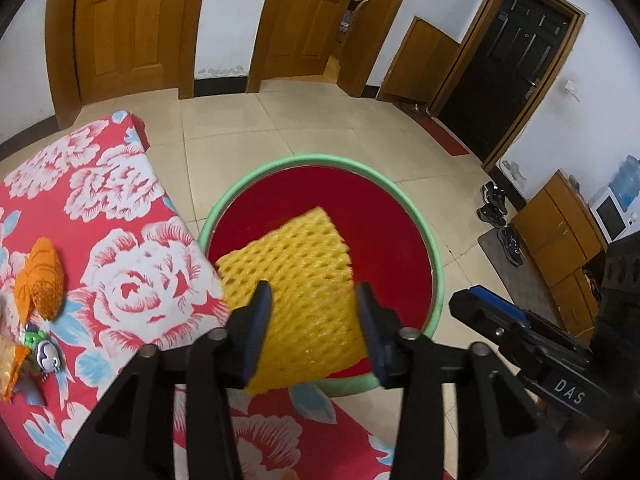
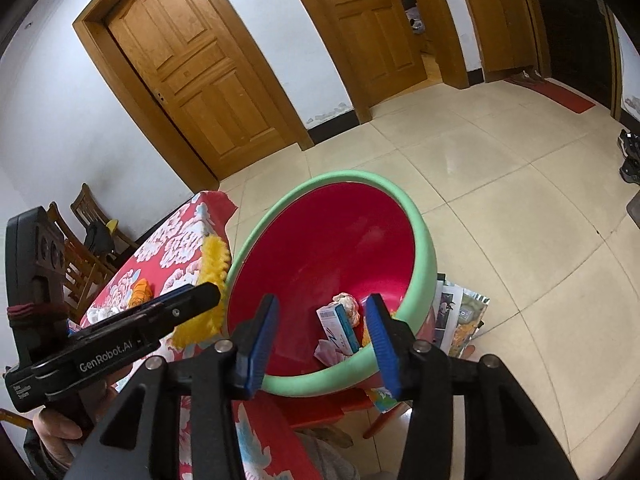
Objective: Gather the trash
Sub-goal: 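Carry both yellow foam nets over the red bucket and open both tools, then move both tools back over the table toward the silver foil and orange cloth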
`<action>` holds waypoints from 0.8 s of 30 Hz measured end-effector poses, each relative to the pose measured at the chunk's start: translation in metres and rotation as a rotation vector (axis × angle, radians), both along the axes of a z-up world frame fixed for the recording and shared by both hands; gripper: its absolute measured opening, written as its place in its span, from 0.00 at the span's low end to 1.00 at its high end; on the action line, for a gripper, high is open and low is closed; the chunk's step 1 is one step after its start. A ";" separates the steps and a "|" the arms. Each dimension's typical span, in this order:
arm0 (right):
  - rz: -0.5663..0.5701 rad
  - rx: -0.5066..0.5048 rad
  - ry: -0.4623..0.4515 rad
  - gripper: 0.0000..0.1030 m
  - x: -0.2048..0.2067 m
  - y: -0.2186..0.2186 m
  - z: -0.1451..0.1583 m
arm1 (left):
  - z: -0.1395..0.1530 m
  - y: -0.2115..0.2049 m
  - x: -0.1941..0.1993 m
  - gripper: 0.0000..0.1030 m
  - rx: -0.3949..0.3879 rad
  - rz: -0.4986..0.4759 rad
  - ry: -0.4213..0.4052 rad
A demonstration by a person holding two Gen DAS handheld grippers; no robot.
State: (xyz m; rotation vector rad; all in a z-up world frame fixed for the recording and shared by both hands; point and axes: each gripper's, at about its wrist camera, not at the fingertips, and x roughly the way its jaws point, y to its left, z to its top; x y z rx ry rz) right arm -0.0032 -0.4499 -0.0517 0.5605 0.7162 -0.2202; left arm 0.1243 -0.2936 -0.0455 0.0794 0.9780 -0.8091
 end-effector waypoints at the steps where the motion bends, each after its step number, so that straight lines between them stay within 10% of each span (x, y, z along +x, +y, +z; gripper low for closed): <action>1: 0.001 0.000 0.000 0.48 0.000 0.000 0.000 | 0.000 0.001 0.000 0.44 0.000 0.001 0.001; 7: 0.006 0.004 -0.009 0.54 -0.001 0.002 0.003 | 0.006 0.005 -0.005 0.46 -0.006 0.009 -0.019; 10: 0.003 0.008 -0.014 0.57 -0.004 0.002 0.004 | 0.011 0.008 -0.005 0.62 -0.024 0.016 -0.035; 24: 0.011 0.006 -0.030 0.62 -0.012 0.006 0.013 | 0.030 0.037 -0.008 0.63 -0.052 0.062 -0.059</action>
